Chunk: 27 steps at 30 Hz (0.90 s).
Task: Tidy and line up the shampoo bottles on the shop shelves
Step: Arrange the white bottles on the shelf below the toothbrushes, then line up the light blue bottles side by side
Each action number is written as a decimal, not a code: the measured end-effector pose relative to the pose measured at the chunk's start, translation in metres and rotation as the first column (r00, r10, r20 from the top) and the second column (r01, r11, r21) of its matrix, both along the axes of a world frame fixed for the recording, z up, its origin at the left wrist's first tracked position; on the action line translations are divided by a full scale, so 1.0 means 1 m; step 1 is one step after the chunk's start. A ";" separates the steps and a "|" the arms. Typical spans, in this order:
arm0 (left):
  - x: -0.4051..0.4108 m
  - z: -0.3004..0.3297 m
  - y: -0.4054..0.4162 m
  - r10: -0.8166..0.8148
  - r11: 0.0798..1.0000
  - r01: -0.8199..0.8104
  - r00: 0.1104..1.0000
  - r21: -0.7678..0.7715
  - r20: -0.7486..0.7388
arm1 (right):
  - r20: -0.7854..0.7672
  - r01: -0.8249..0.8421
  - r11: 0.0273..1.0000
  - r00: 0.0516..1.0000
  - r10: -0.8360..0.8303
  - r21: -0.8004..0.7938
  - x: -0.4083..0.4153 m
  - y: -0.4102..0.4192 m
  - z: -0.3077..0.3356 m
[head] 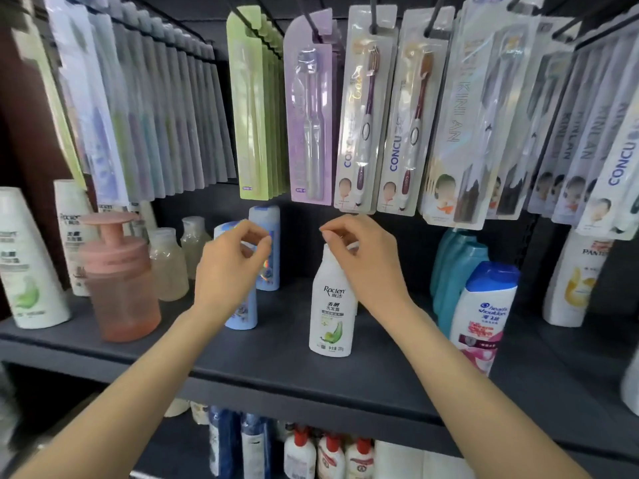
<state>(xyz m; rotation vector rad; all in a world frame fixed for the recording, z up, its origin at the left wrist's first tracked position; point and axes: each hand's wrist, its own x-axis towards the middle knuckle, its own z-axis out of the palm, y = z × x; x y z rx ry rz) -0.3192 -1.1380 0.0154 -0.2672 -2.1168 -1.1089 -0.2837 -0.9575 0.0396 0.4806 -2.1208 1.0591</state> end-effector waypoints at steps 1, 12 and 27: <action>-0.002 -0.001 -0.010 0.022 1.000 -0.021 1.000 0.005 -0.018 | 0.005 -0.009 1.000 1.000 0.009 0.029 0.001 -0.010 0.002; -0.034 -0.029 -0.093 -0.318 0.944 0.327 0.936 -0.042 0.150 | 0.173 0.058 0.982 0.981 -0.090 0.180 -0.041 -0.113 -0.021; -0.040 -0.035 -0.139 -0.636 0.741 0.670 0.722 -0.044 0.271 | 0.125 0.036 0.957 0.992 0.000 -0.288 -0.025 -0.167 -0.034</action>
